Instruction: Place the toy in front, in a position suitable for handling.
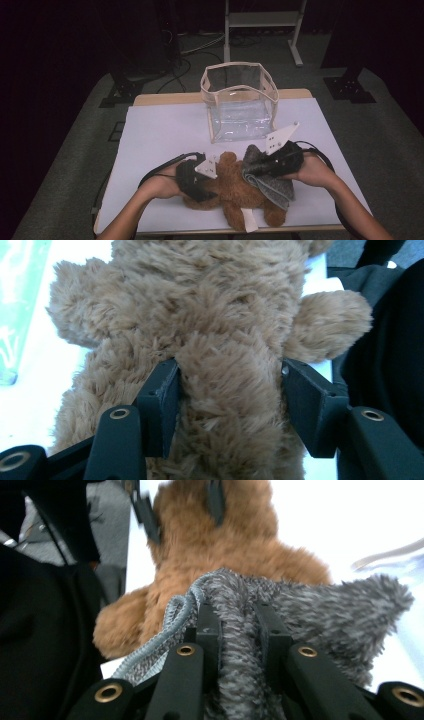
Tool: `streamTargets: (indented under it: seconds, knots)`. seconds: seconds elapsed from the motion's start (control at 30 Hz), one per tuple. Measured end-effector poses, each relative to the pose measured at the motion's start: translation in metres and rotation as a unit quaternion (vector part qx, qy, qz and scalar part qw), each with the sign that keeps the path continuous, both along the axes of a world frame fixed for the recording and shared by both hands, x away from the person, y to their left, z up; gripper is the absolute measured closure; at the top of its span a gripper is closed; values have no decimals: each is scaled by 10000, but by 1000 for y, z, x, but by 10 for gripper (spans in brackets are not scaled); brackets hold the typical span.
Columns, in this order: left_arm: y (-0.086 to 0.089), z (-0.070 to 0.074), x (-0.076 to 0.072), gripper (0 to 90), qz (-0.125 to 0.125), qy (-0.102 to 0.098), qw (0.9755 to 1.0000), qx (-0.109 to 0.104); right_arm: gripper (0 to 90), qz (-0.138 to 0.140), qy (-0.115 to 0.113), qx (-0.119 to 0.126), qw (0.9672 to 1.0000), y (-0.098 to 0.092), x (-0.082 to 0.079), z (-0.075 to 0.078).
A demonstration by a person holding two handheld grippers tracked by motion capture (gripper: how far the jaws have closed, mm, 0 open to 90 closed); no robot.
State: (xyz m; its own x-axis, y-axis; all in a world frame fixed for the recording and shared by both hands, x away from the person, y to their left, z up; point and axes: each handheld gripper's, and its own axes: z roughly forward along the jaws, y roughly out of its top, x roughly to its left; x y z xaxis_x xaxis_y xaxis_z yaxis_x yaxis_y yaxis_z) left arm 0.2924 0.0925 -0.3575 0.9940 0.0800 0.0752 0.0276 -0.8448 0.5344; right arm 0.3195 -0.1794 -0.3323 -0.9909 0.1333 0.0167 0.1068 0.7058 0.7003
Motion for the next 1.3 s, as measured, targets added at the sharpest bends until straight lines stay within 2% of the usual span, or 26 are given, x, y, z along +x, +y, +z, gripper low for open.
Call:
streamTargets:
  seconds: [0.07, 0.17, 0.3, 0.37, 0.47, 0.57, 0.7, 0.73, 0.8, 0.9, 0.93, 0.97, 1.0, 1.07, 1.23, 1.3]
  knots:
    - [1, 1, -1, 415, -9, 18, 10000, -63, 758, 7, 80, -19, 10000, -2, -4, -8]
    - [4, 10, -1, 399, -10, -55, 9999, -120, 759, -52, 59, -1, 10000, -10, -9, -14]
    - [10, 20, -1, 361, 204, -322, 9993, 29, 759, -195, 21, -42, 9998, -19, -10, -16]
    - [15, 18, 2, 369, 303, -313, 9990, 66, 759, -261, 15, -80, 9996, -24, -10, -17]
    - [17, 10, 3, 426, 373, -265, 9989, -30, 758, -323, 35, -57, 9995, -27, -9, -17]
    - [14, 4, 4, 449, 340, -237, 9991, 38, 758, -221, -70, 11, 9997, -19, -10, -10]
    - [12, 3, 3, 449, 342, -263, 9990, 83, 758, 100, -200, 15, 9997, 7, -13, -1]
    - [13, 3, 3, 447, 355, -253, 9990, 86, 758, 201, -230, -39, 9995, 17, -14, -1]
    - [13, 2, 3, 444, 350, -243, 9991, 84, 758, 245, -285, -148, 9992, 23, -17, -4]
    - [16, 1, 2, 444, 358, -192, 9992, -6, 758, 220, -248, -89, 9994, 19, -18, -7]
    - [16, 1, 2, 444, 366, -189, 9991, -36, 758, 198, -242, -55, 9995, 14, -18, -8]
    - [14, 1, 1, 443, 339, -215, 9992, -8, 758, 83, -126, 15, 9999, 2, -20, -11]
    - [14, 1, 1, 442, 339, -215, 9992, -8, 758, 83, -126, 15, 9999, 2, -20, -11]
    - [12, 1, 1, 440, 331, -225, 9992, 4, 758, -63, -95, 3, 9999, -14, -21, -12]
    - [9, 1, 3, 437, 281, -176, 9994, 88, 757, -105, -191, -123, 9997, -18, -23, -7]
    - [6, 0, 3, 434, 253, -163, 9995, 104, 756, -36, -284, -178, 9994, -11, -23, -4]
